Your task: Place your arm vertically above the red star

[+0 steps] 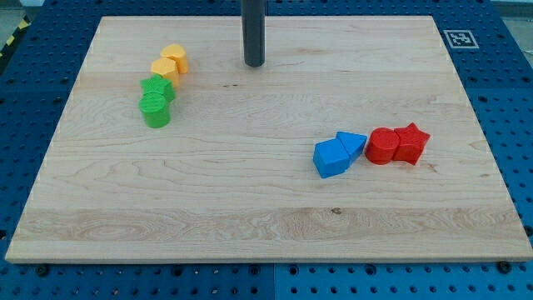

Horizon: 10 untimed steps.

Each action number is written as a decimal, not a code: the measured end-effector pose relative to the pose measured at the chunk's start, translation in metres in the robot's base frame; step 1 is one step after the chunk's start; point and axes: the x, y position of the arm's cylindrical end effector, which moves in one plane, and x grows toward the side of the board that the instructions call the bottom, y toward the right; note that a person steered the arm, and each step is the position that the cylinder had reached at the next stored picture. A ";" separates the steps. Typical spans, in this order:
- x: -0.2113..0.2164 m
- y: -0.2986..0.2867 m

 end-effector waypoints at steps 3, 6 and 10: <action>0.025 0.031; 0.046 0.063; 0.047 0.071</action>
